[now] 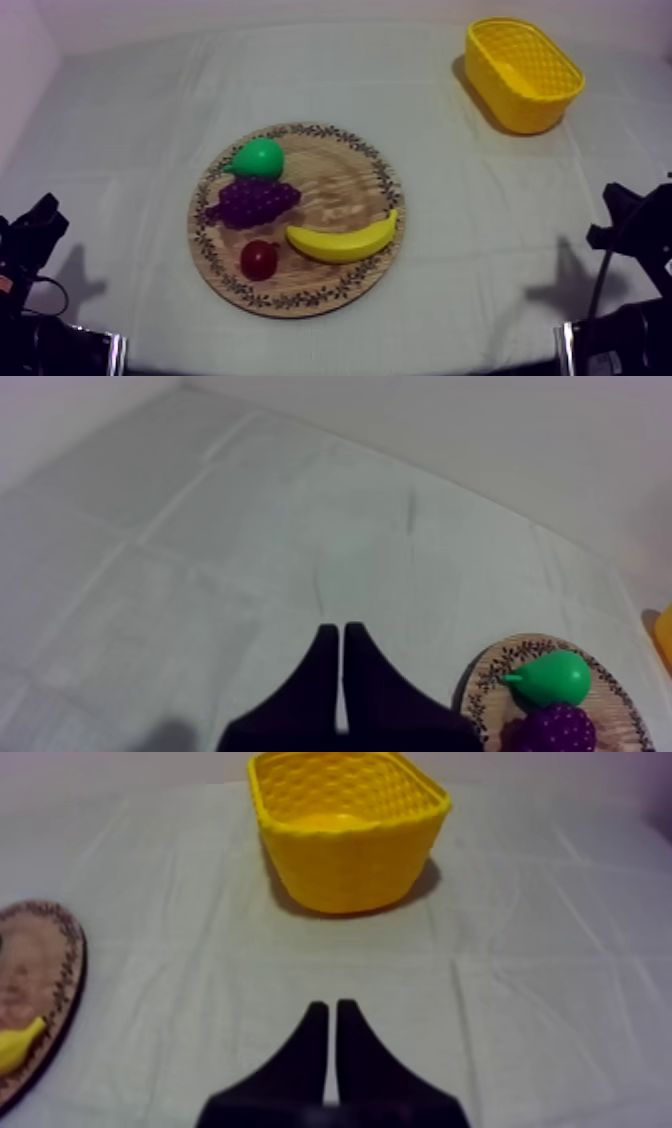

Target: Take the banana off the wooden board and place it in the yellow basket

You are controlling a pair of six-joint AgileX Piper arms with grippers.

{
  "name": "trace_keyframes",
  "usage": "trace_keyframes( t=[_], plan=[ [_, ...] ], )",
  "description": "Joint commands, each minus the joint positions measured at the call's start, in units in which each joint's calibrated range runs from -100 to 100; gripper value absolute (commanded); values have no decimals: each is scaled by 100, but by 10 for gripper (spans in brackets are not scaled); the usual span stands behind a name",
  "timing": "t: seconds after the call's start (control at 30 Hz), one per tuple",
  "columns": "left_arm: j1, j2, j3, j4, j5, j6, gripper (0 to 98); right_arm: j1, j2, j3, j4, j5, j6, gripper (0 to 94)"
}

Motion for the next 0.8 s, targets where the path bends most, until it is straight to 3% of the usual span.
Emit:
trace_keyframes(
  t=[0.0, 0.3, 0.5, 0.77],
  plan=[
    [2, -5, -1, 3, -1, -1, 1, -36, -1, 1, 29, -21, 122, 4],
    [2, -5, -1, 3, -1, -1, 1, -678, 1095, -967, 556, -182, 377, 31],
    [2, -5, -1, 3, -1, 1, 1, -1198, 2392, -2254, 552, -472, 504, 34],
    [2, -5, -1, 3, -1, 1, 1, -1991, 3545, -3697, 756, -440, 589, 34]
  ],
)
